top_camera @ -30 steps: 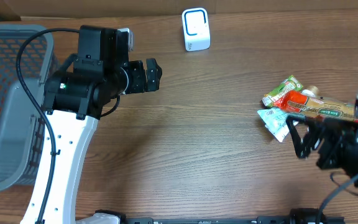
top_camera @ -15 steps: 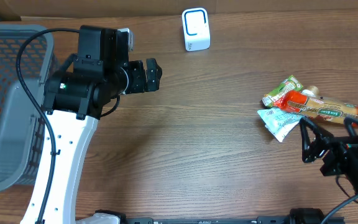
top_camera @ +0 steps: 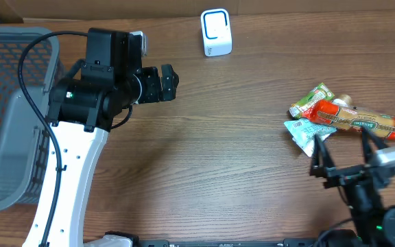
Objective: Scan the item barcode
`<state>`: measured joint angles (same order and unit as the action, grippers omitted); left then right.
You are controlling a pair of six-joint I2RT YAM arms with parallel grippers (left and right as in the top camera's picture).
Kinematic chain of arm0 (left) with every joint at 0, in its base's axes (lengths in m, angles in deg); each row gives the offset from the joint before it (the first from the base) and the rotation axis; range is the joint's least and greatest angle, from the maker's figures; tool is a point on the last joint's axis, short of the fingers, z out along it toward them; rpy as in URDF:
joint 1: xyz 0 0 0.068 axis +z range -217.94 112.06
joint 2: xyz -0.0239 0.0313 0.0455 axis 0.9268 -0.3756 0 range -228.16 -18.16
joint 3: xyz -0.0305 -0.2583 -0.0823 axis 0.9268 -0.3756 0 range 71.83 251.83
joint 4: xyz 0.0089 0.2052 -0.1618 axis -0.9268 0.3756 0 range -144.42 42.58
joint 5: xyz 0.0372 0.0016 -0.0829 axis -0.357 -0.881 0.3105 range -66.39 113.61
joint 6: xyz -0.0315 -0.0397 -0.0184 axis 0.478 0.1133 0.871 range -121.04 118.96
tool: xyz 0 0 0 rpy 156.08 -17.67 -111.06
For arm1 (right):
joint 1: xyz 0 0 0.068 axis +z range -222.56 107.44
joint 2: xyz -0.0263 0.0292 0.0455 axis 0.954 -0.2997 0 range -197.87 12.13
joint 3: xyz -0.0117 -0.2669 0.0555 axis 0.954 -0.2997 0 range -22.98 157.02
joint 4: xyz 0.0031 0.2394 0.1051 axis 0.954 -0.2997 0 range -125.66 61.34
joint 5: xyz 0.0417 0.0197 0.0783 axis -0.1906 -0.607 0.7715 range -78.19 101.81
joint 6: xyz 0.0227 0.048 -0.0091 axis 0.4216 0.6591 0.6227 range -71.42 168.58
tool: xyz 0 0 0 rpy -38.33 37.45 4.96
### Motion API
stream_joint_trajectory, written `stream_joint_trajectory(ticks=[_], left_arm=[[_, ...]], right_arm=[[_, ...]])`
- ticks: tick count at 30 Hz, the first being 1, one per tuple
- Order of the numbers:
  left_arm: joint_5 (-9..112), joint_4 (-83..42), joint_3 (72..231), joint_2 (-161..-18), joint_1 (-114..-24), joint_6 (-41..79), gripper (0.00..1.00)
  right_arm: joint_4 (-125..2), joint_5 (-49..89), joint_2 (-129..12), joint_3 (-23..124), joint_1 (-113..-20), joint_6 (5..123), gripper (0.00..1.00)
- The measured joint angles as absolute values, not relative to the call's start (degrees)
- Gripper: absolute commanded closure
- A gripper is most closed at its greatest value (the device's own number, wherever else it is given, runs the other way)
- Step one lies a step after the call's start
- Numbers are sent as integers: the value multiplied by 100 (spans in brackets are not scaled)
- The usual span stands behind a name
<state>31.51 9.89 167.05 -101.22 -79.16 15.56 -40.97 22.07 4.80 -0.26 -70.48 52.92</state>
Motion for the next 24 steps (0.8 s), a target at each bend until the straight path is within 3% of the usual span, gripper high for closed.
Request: stream_joint_trajectory(ticks=[7,24], left_arm=[[3151,991,16705,-10122,-7916,1556,0],[3151,991,16705,-10122,-7916,1556,0]], right_arm=[[-3175,2209,1094,-1523,-6849,5286,0],[-3293,2126,1129,-2192,-6840,5303,0]])
